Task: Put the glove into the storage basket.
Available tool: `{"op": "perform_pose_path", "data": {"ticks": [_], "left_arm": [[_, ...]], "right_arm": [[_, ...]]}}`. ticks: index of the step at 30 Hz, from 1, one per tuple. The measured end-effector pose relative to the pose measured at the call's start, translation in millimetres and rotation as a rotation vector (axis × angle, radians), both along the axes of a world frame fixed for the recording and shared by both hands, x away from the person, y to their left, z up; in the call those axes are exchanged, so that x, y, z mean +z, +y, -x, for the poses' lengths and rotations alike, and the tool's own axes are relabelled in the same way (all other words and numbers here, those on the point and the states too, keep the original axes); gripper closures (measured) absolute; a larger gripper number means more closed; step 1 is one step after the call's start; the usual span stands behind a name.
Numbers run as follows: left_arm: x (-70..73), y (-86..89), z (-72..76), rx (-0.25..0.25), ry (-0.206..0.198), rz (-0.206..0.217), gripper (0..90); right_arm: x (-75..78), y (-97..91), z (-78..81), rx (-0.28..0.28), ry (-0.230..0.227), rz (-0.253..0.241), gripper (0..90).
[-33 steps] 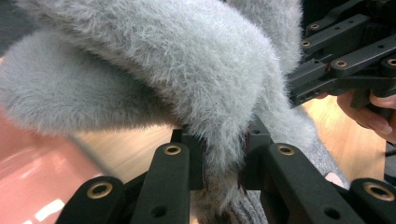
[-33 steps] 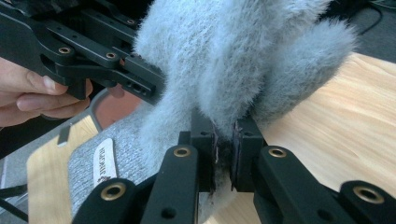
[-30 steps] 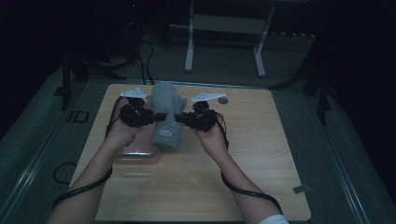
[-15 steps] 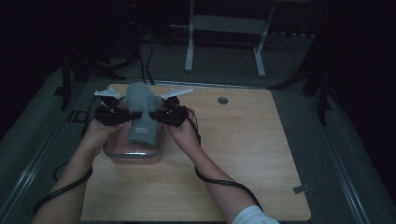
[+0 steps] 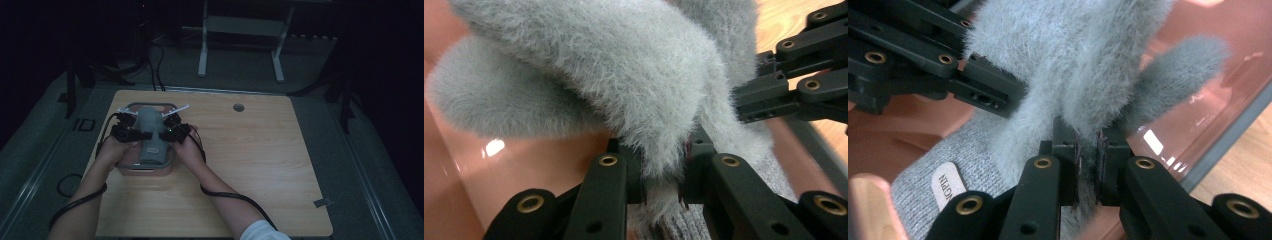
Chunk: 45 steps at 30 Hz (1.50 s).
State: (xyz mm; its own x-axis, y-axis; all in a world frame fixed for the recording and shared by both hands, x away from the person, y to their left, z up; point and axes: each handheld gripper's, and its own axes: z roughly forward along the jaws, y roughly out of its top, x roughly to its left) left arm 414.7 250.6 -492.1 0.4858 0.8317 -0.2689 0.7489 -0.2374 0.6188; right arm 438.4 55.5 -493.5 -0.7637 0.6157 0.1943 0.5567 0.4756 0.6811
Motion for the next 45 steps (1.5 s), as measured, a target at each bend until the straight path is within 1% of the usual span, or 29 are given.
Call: {"op": "perform_pose_path", "data": {"ticks": [3, 5, 6, 7, 9, 10, 11, 12, 13, 14, 16, 17, 18, 19, 20, 21, 24, 25, 26, 27, 28, 30, 32, 33, 35, 36, 39, 42, 45], "left_arm": [[-4.5, -4.3, -5.0, 0.021, 0.034, -0.045, 77.3], [-7.4, -6.9, -9.3, 0.031, 0.062, -0.069, 77.0], [-9.3, -8.8, -11.3, 0.035, 0.076, -0.087, 77.0], [-11.1, -10.0, -13.2, 0.047, 0.086, -0.101, 76.7], [-15.0, -11.6, -16.5, 0.058, 0.108, -0.114, 76.2], [-15.8, -11.9, -17.7, 0.061, 0.114, -0.123, 75.2], [-16.2, -13.0, -18.5, 0.063, 0.119, -0.144, 73.4], [-16.8, -13.9, -19.2, 0.072, 0.124, -0.154, 70.9], [-17.4, -13.8, -19.9, 0.088, 0.131, -0.147, 67.7], [-17.8, -13.7, -20.2, 0.099, 0.129, -0.154, 64.4], [-17.5, -14.3, -20.2, 0.129, 0.111, -0.192, 53.7], [-16.7, -14.7, -19.8, 0.146, 0.092, -0.209, 45.9], [-15.3, -14.6, -19.2, 0.155, 0.081, -0.206, 40.1], [-13.5, -14.4, -18.3, 0.16, 0.07, -0.195, 38.7], [-11.4, -14.7, -17.5, 0.18, 0.05, -0.205, 34.7], [-8.6, -14.6, -16.5, 0.192, 0.034, -0.214, 26.1], [2.3, -11.4, -11.4, 0.223, -0.037, -0.169, 16.7], [6.0, -10.1, -9.5, 0.236, -0.065, -0.166, 16.6], [9.6, -8.6, -7.4, 0.238, -0.083, -0.161, 15.9], [12.4, -8.0, -5.2, 0.242, -0.105, -0.154, 14.2], [14.8, -8.5, -2.4, 0.241, -0.126, -0.146, 14.0], [19.1, -11.1, 4.0, 0.208, -0.155, -0.133, 12.5], [22.5, -16.2, 11.1, 0.188, -0.187, -0.126, 12.2], [24.3, -19.2, 14.6, 0.179, -0.194, -0.123, 12.2], [27.5, -25.8, 21.7, 0.153, -0.221, -0.103, 12.2], [29.3, -29.7, 25.1, 0.135, -0.227, -0.097, 12.2], [34.3, -43.7, 35.5, 0.089, -0.264, -0.072, 12.3], [37.9, -59.7, 44.0, 0.033, -0.285, -0.056, 12.3], [41.5, -74.6, 51.3, -0.016, -0.309, -0.063, 12.3]], "right_arm": [[-5.6, 5.1, -2.5, -0.013, 0.01, 0.037, 81.0], [-6.6, 6.6, -3.6, -0.027, 0.019, 0.043, 78.4], [-6.3, 8.1, -3.0, -0.02, 0.01, 0.06, 76.2], [-5.3, 9.9, -1.4, -0.014, -0.004, 0.078, 71.4], [-1.2, 9.6, 1.1, -0.006, -0.024, 0.084, 63.5], [1.7, 8.0, 2.2, -0.01, -0.032, 0.075, 63.2], [5.2, 5.4, 2.5, -0.004, -0.03, 0.054, 61.7], [8.3, 2.9, 2.7, -0.002, -0.032, 0.038, 58.3], [11.5, 0.4, 3.2, -0.004, -0.035, 0.027, 55.5], [14.4, -2.2, 3.4, 0.001, -0.036, 0.016, 53.5], [19.5, -7.2, 4.1, 0.005, -0.035, -0.012, 49.5], [22.0, -9.9, 4.8, 0.008, -0.034, -0.029, 47.1], [23.9, -12.9, 5.2, 0.014, -0.031, -0.048, 45.1], [25.7, -15.3, 5.6, 0.014, -0.024, -0.056, 41.0], [27.3, -17.2, 6.0, 0.014, -0.027, -0.051, 39.4], [28.9, -19.6, 6.5, 0.022, -0.032, -0.052, 38.3], [33.5, -28.9, 7.6, 0.028, -0.042, -0.061, 29.7], [35.0, -32.6, 8.4, 0.03, -0.045, -0.071, 27.5], [36.3, -36.4, 9.5, 0.037, -0.046, -0.073, 22.1], [37.2, -40.3, 10.0, 0.06, -0.045, -0.073, 18.2], [38.1, -44.1, 11.3, 0.073, -0.04, -0.073, 17.8], [39.1, -52.3, 14.1, 0.09, -0.045, -0.058, 16.3], [39.1, -61.3, 17.0, 0.105, -0.053, -0.053, 15.7], [38.4, -65.7, 18.2, 0.106, -0.062, -0.052, 15.7], [37.2, -74.9, 20.3, 0.11, -0.083, -0.043, 15.7], [36.9, -79.6, 21.5, 0.107, -0.084, -0.045, 15.7], [34.8, -92.4, 25.1, 0.104, -0.108, -0.042, 15.7], [31.6, -103.3, 28.9, 0.106, -0.117, -0.031, 15.7], [28.4, -114.6, 33.3, 0.114, -0.124, -0.019, 15.7]]}}
